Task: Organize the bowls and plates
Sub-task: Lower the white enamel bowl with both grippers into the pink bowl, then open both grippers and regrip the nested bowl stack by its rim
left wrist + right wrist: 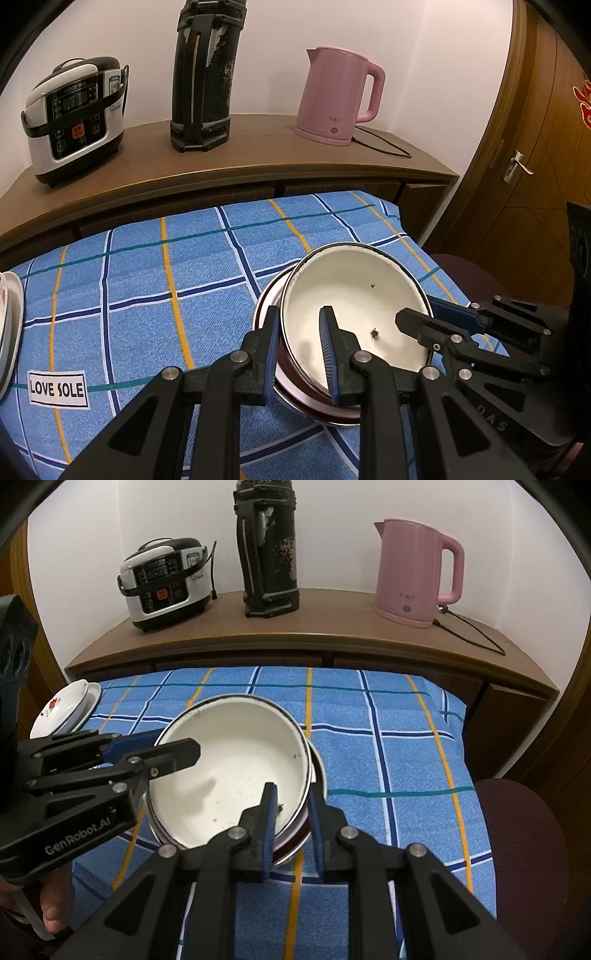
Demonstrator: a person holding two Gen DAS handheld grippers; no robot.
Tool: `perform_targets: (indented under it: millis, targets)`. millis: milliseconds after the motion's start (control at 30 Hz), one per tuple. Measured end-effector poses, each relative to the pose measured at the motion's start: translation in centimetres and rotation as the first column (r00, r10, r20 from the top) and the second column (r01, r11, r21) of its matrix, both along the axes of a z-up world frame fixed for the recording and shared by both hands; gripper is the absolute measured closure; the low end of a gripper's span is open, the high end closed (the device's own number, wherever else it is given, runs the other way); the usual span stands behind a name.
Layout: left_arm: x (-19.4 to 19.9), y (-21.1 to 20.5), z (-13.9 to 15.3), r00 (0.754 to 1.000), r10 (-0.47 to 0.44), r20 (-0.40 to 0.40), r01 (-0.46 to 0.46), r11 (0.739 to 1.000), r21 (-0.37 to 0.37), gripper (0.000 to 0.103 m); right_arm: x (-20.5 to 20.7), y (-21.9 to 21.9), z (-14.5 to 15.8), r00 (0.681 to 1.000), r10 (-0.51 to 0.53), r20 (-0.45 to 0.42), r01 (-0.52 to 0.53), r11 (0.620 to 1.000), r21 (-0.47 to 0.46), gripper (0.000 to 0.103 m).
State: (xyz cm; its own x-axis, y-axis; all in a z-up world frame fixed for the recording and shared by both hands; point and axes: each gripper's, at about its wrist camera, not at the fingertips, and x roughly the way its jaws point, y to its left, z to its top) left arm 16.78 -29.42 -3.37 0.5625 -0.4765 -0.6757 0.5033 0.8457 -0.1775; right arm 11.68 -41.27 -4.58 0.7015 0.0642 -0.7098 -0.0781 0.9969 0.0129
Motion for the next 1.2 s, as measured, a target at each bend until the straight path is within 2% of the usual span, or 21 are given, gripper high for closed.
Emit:
perform_targets:
  millis: [400, 467, 500, 533, 767, 833, 900, 933, 1033, 1100, 1200]
  targets:
    - [-0.1, -0.1, 0.0, 1.000, -0.006, 0.000, 0.006, 1.000, 0.003, 0.079, 0.1, 0.0, 0.0, 1.000, 0.001, 0.000, -0.001, 1.000, 0.004, 0.083]
    - [0.0, -0.1, 0.0, 1.000, -0.012, -0.011, 0.012, 1.000, -0.005, 0.075, 0.1, 0.0, 0.2, 1.000, 0.002, 0.008, -0.002, 1.000, 0.019, 0.078]
    - [-0.1, -0.2, 0.0, 1.000, -0.016, -0.016, 0.016, 1.000, -0.010, 0.071, -0.1, 0.0, 0.4, 1.000, 0.001, 0.021, -0.002, 1.000, 0.023, 0.065]
    - [-0.1, -0.2, 0.0, 1.000, -0.018, -0.015, 0.017, 1.000, -0.012, 0.067, -0.2, -0.1, 0.6, 0.999, -0.006, 0.034, 0.005, 1.000, 0.019, 0.058]
    - [-0.5, -0.6, 0.1, 1.000, -0.006, 0.003, 0.006, 1.000, 0.023, 0.063, -0.3, -1.0, 1.0, 0.998, -0.031, 0.060, 0.030, 0.999, 0.020, 0.048]
    - [-1.0, -0.6, 0.5, 0.999, 0.006, 0.047, -0.009, 0.999, 0.046, 0.061, -0.4, -1.1, 1.0, 0.997, -0.032, 0.063, 0.031, 0.999, 0.027, 0.045]
    - [-2.0, -0.7, 1.1, 0.989, 0.036, 0.147, -0.050, 0.995, 0.090, 0.055, -0.5, -1.1, 0.9, 0.997, -0.031, 0.067, 0.028, 0.999, 0.035, 0.044]
    - [-2.1, -0.6, 1.2, 0.985, 0.039, 0.167, -0.057, 0.993, 0.101, 0.052, -0.6, -1.2, 0.9, 0.997, -0.032, 0.068, 0.029, 0.999, 0.039, 0.043]
    - [-1.3, 0.1, 0.8, 0.992, 0.036, 0.123, -0.045, 0.997, 0.066, 0.046, -0.7, -1.2, 0.8, 0.997, -0.033, 0.070, 0.030, 0.999, 0.040, 0.041]
    - [-1.0, 0.8, 0.5, 0.995, 0.032, 0.094, -0.035, 0.999, 0.030, 0.044, -0.8, -1.2, 0.6, 0.997, -0.031, 0.066, 0.028, 0.999, 0.038, 0.041]
    - [-1.1, 1.0, 0.2, 0.996, 0.032, 0.087, -0.034, 0.999, 0.021, 0.044, -0.7, -1.2, 0.4, 0.998, -0.031, 0.061, 0.029, 0.999, 0.039, 0.041]
